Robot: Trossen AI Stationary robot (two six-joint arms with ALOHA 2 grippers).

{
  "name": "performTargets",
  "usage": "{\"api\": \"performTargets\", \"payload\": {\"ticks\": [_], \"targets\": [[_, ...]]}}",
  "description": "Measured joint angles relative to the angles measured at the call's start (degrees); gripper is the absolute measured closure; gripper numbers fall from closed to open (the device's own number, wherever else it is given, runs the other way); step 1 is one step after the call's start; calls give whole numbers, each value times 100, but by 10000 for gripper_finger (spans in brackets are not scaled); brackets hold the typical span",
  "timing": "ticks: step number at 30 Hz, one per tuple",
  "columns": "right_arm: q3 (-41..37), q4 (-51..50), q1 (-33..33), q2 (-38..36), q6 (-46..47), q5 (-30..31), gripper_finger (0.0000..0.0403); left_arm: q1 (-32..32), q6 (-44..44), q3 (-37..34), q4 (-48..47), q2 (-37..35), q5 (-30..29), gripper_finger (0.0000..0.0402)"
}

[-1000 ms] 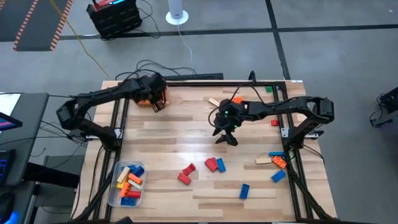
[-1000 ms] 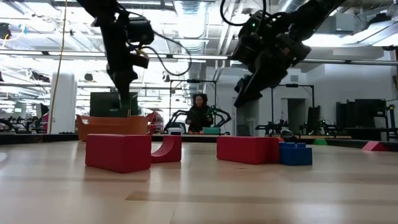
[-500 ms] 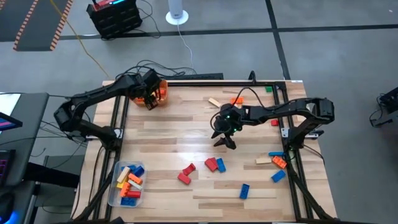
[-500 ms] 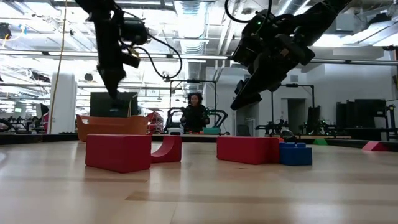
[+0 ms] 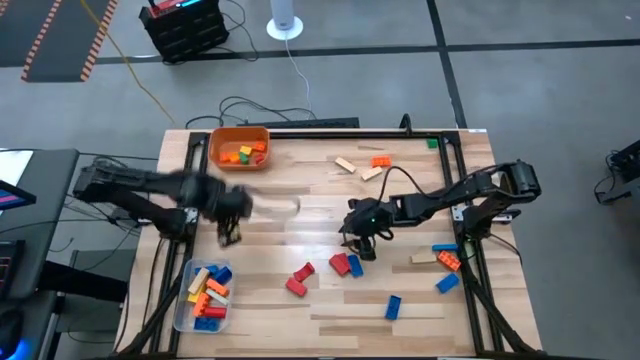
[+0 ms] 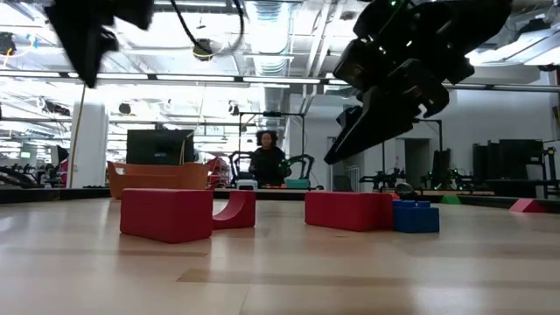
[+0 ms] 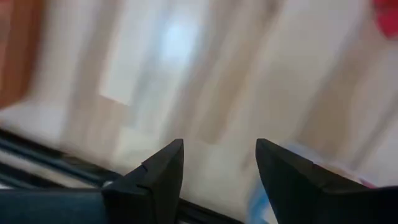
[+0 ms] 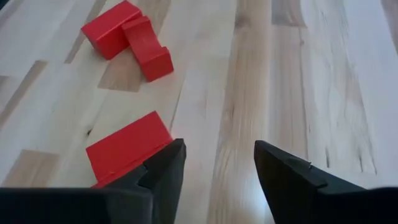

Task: Sort blocks by size
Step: Put the small blue game piece into the orange bin

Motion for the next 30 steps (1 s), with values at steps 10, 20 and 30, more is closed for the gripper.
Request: {"api": "performTargets", "payload": {"ticks": [10, 20, 30], "targets": [[225, -36, -452, -14, -356, 99, 227, -2511, -3601, -7, 367, 236, 12, 212], [255, -225, -1164, -913, -681, 97, 239, -3416, -5123, -9, 390, 1410, 469, 212], [257, -32, -1482, -1265, -956, 82, 239, -3509, -5570, -9, 265, 2641, 598, 212]]}}
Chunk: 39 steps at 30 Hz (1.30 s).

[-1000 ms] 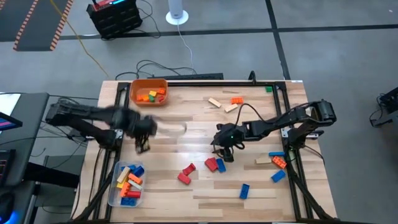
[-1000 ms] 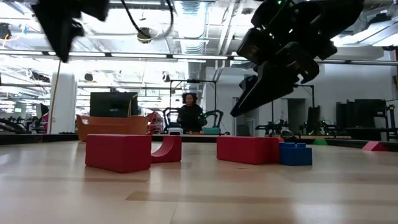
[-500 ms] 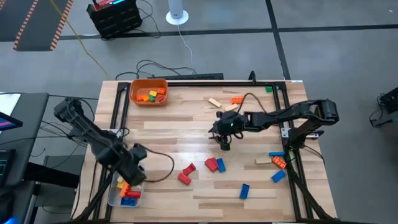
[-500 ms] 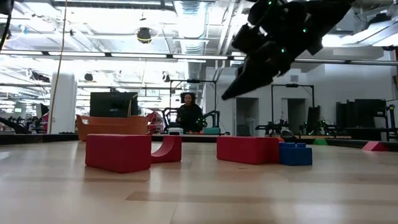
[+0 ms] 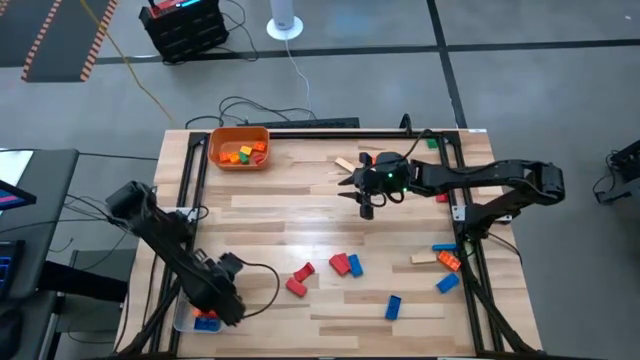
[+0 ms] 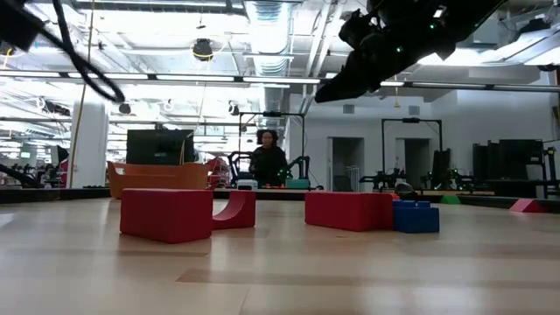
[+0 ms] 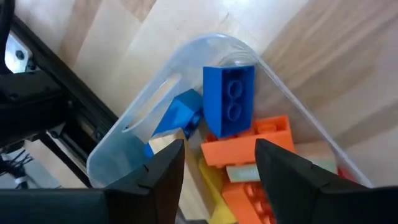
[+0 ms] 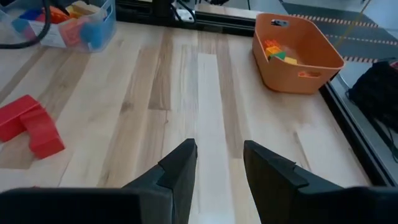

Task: Sort blocks by size
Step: Put the small blue game piece into the orange bin

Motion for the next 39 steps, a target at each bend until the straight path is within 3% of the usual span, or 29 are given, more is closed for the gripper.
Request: {"api": "performTargets", "payload": {"ticks": [8, 14, 20, 26, 33, 39], "targets": [[0, 144, -28, 9, -35, -4, 239, -15, -472, -113, -64, 145, -410, 212], [0, 183, -13, 9, -59, -5, 239, -92, -687, -671, 749, -74, -347, 212], [-2, 184, -13, 9, -59, -6, 239, -105, -766, -1013, 865, -297, -344, 220], [-2, 181, -13, 9, -61, -6, 239, -105, -736, -1368, 1212, -488, -345, 275], [-4, 207, -13, 9, -78, -6, 239, -105, -716, -1425, 1247, -488, -349, 383], [-4, 203, -13, 9, -76, -6, 239, -103, -622, -1339, 1187, -472, -360, 400]]}}
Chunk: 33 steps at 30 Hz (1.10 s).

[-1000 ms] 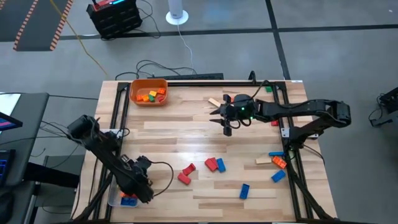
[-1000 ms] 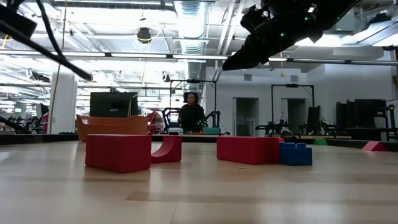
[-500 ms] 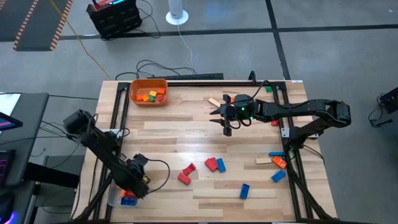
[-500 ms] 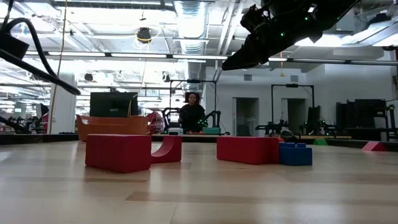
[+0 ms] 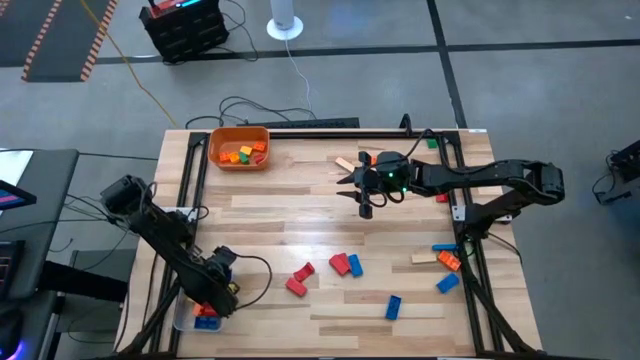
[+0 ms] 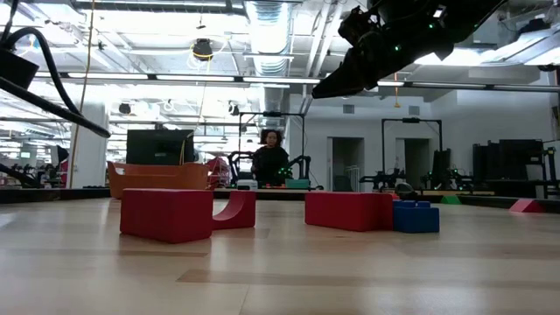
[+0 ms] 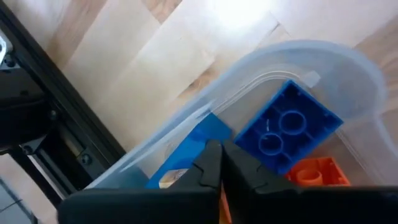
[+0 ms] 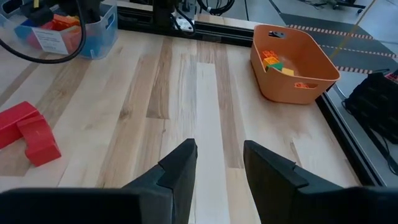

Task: Sort blocks by size
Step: Put the small blue game piece into the orange bin

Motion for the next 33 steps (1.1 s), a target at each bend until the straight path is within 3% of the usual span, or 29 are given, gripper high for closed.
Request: {"api": "performTargets", "payload": {"ticks": [6, 12, 15, 24, 27, 33], "targets": [[0, -3, 0, 0, 0, -1, 239, 0, 317, 512, -697, -127, -43, 401], [0, -12, 3, 0, 4, -2, 239, -65, 588, 584, -361, -390, -629, 393], [0, -31, 34, 0, 14, -2, 239, -83, 915, 551, -143, -313, -724, 360], [-2, -41, 74, 0, 20, -7, 239, -145, 1391, 212, 310, -193, -727, 214], [-2, -48, 74, 2, 20, -7, 239, -207, 1583, 111, 492, -193, -665, 195], [-4, -46, 76, 2, 20, -7, 239, -251, 1936, -212, 953, -195, -551, 194]]}}
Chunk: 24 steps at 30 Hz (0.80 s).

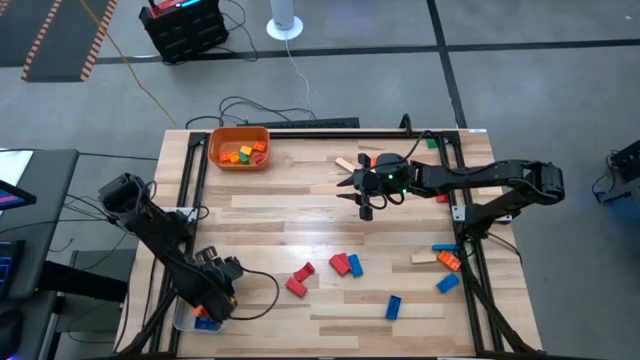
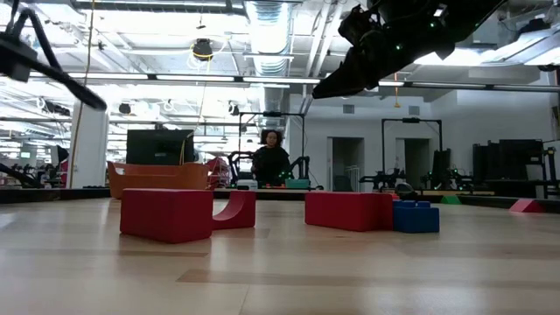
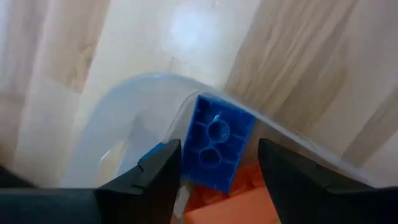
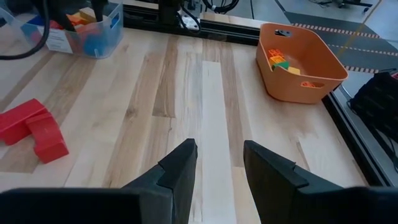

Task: Sort blocks by size
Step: Put the small blue game piece into the orange bin

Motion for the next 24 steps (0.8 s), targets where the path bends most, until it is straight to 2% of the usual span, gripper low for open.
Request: {"api": "performTargets", "payload": {"ticks": [7, 14, 19, 24], "targets": [[0, -4, 0, 0, 2, 0, 239, 4, 51, -363, 360, -9, 73, 212], [0, -4, 0, 0, 2, 0, 239, 4, 108, -407, 463, -13, 110, 271], [0, -3, -2, 0, 0, 0, 239, 7, 39, -290, 368, -143, 176, 272], [0, -4, -2, 0, 15, 0, 239, 37, -173, -80, 49, -660, 161, 272]]}}
